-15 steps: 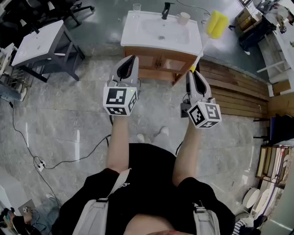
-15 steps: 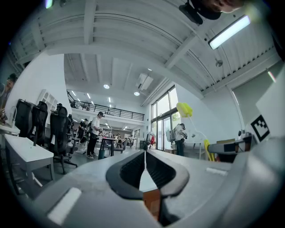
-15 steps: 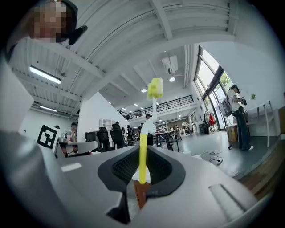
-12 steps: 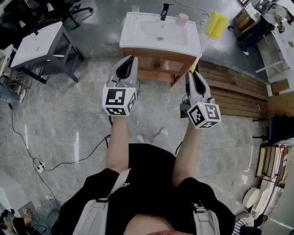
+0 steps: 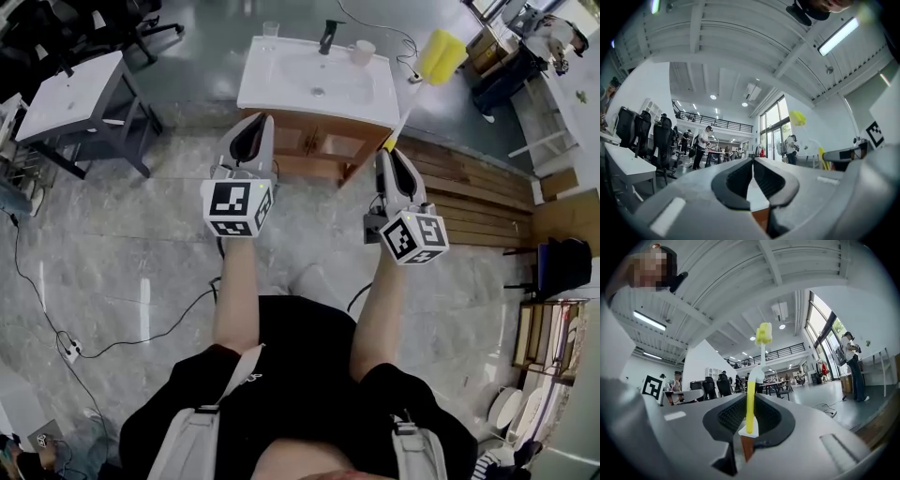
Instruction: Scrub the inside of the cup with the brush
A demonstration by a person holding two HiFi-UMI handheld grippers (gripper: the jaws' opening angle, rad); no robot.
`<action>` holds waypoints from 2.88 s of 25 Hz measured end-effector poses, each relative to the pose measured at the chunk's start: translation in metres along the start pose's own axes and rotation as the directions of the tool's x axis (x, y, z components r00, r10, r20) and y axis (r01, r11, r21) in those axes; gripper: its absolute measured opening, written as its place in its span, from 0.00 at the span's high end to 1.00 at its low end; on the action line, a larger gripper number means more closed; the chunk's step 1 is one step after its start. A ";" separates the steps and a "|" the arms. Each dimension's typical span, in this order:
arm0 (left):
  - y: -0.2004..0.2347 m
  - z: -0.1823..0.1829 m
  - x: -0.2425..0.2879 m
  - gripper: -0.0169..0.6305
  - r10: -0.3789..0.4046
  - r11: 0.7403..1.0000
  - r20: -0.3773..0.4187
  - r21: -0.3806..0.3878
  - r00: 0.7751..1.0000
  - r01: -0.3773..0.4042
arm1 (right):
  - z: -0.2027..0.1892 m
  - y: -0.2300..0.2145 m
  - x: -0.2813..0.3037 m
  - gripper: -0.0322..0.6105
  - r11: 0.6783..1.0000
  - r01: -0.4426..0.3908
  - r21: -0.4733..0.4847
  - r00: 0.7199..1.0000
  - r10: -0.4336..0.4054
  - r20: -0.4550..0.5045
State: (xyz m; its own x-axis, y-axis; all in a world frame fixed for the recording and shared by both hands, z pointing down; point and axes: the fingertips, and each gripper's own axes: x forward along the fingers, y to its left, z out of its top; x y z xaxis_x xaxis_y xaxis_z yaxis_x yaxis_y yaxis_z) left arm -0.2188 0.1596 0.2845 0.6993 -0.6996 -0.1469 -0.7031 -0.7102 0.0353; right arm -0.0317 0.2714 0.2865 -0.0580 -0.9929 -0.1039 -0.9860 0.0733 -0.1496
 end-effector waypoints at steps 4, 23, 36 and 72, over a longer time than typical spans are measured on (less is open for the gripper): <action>0.002 0.001 0.003 0.98 0.007 1.000 0.003 0.006 1.000 -0.007 | 0.004 -0.004 0.004 0.87 1.000 -0.005 0.006 1.000 0.005 0.014; 0.051 -0.023 0.088 0.97 0.063 0.998 -0.013 0.030 0.998 -0.063 | -0.015 -0.055 0.114 0.87 0.993 -0.069 0.099 0.998 0.068 0.015; 0.103 -0.066 0.209 0.90 0.127 0.991 -0.083 0.043 0.989 -0.123 | -0.040 -0.137 0.261 0.87 0.971 -0.137 0.194 0.990 0.141 -0.008; 0.184 -0.206 0.365 0.57 0.196 0.980 -0.308 0.045 0.931 -0.192 | -0.070 -0.235 0.377 0.87 0.975 -0.140 0.173 0.981 0.161 -0.110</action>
State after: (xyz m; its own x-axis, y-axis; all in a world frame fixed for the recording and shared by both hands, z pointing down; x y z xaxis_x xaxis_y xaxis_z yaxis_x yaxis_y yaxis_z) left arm -0.0666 -0.2424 0.4409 0.5528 -0.8149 0.1744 -0.8292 -0.5586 0.0182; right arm 0.1675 -0.1265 0.3517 -0.2325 -0.9724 -0.0180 -0.9261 0.2270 -0.3014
